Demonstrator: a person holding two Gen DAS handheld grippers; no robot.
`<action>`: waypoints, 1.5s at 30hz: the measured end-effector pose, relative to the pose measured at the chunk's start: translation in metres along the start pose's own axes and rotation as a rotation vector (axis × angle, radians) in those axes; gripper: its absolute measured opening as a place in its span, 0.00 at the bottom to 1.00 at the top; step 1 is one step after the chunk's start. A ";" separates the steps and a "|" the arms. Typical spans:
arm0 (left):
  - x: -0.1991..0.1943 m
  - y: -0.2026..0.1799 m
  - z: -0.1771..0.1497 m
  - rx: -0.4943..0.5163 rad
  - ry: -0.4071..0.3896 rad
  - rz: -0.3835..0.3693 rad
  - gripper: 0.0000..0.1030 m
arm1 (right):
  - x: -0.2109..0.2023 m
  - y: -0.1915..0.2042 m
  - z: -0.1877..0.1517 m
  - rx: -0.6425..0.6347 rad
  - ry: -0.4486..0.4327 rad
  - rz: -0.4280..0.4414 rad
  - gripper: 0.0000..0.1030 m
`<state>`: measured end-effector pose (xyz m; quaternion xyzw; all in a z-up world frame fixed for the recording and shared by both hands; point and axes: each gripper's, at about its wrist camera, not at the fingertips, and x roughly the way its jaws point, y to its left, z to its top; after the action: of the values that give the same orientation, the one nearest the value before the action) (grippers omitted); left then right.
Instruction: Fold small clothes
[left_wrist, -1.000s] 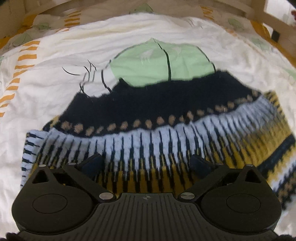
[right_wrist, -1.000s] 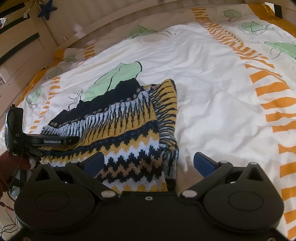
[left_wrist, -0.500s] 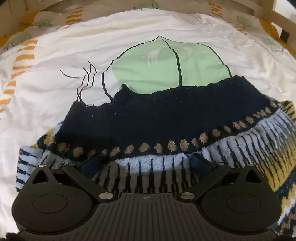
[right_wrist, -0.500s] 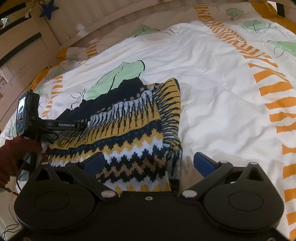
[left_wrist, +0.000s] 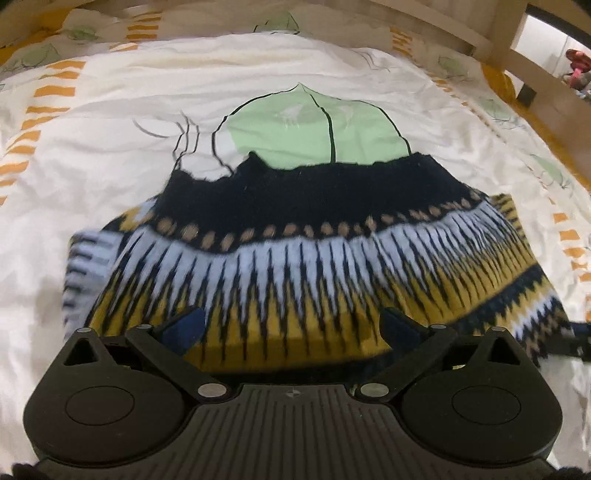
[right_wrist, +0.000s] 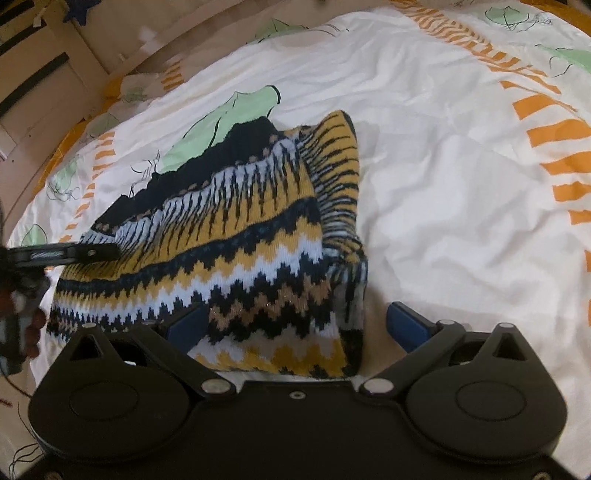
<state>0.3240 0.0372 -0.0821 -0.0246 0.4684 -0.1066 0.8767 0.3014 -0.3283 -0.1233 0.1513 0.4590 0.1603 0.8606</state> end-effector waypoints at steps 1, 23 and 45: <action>-0.003 0.002 -0.005 0.005 -0.006 -0.003 0.99 | 0.000 -0.001 -0.001 0.007 -0.001 0.002 1.00; 0.019 -0.006 0.030 -0.011 -0.011 -0.013 0.99 | 0.011 0.002 -0.010 -0.034 -0.069 0.036 1.00; 0.062 -0.042 0.042 0.048 0.066 0.117 0.99 | 0.013 0.006 -0.008 -0.050 -0.047 0.021 1.00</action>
<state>0.3849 -0.0188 -0.1029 0.0277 0.4951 -0.0670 0.8658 0.3005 -0.3165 -0.1344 0.1382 0.4330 0.1772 0.8730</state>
